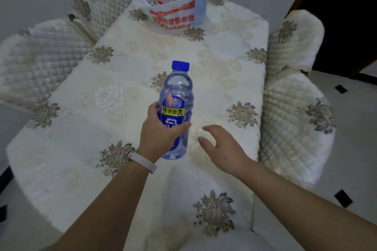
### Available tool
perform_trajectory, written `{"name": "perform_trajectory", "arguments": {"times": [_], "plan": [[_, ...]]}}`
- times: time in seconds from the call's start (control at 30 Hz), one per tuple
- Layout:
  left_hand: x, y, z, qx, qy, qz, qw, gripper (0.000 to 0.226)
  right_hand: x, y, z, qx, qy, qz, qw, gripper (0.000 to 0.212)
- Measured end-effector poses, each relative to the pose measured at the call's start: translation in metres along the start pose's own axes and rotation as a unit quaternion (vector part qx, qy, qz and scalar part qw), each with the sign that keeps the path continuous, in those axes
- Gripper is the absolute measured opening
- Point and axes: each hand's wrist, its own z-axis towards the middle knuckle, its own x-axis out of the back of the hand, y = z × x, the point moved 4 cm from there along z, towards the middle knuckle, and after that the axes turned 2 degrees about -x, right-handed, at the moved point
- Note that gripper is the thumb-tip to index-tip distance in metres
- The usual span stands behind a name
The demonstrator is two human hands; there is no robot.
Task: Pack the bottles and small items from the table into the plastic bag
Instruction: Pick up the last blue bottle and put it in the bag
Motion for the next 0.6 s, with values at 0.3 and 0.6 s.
{"name": "perform_trajectory", "arguments": {"times": [0.3, 0.6], "plan": [[-0.009, 0.067, -0.052, -0.095, -0.070, -0.114, 0.986, 0.071, 0.029, -0.010, -0.063, -0.175, 0.053, 0.348, 0.920, 0.019], [-0.069, 0.119, -0.106, -0.150, -0.146, -0.129, 0.969, 0.066, 0.073, 0.037, -0.123, -0.217, 0.112, 0.493, 0.835, 0.037]]}}
